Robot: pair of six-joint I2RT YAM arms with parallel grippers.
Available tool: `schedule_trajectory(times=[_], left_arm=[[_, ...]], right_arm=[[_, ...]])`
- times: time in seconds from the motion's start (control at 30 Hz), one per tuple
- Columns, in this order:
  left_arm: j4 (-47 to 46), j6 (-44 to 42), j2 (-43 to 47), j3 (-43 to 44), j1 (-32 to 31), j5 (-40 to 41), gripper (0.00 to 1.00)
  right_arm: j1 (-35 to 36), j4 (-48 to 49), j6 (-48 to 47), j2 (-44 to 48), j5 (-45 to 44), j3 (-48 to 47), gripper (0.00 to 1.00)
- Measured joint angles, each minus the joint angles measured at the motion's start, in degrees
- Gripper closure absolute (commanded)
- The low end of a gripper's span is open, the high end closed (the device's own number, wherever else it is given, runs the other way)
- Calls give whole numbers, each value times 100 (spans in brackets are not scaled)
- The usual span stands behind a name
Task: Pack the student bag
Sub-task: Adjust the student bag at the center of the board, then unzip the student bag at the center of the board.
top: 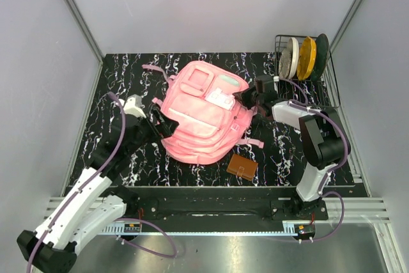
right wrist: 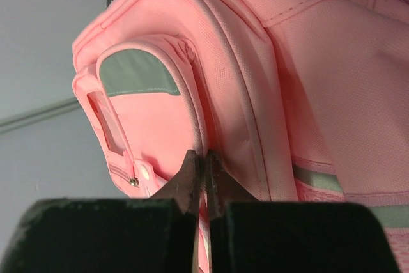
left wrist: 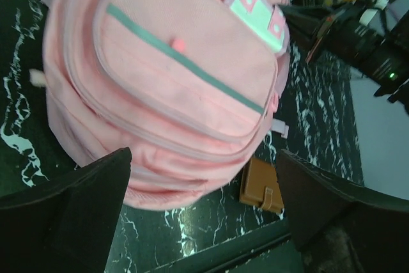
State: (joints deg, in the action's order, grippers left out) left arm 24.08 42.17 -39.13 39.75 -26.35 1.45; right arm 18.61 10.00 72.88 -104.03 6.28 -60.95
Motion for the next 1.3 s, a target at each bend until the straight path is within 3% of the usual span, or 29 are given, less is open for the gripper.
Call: schedule_trajectory(times=[0.13, 0.3, 0.4, 0.9, 1.03, 1.3], left_arm=[[-81, -136, -472, -2, -549, -103, 1], [-175, 160, -1593, 282, -1930, 216, 1], [-289, 374, -2251, 640, -2389, 382, 2], [-1725, 1386, -4369, 1196, -2420, 219, 17], [-1818, 1797, -4468, 1185, -2430, 214, 24], [-1679, 2916, -4468, 1165, -2520, 844, 25]], right_arm=[[142, 83, 417, 245, -525, 339, 100], [398, 87, 616, 481, -1158, 590, 100], [479, 46, 562, 647, -1338, 682, 100], [540, -175, -796, 1408, -1272, 1001, 100], [597, -238, -1060, 1530, -1322, 1029, 100], [885, -306, -1425, 1993, -1744, 1338, 100]])
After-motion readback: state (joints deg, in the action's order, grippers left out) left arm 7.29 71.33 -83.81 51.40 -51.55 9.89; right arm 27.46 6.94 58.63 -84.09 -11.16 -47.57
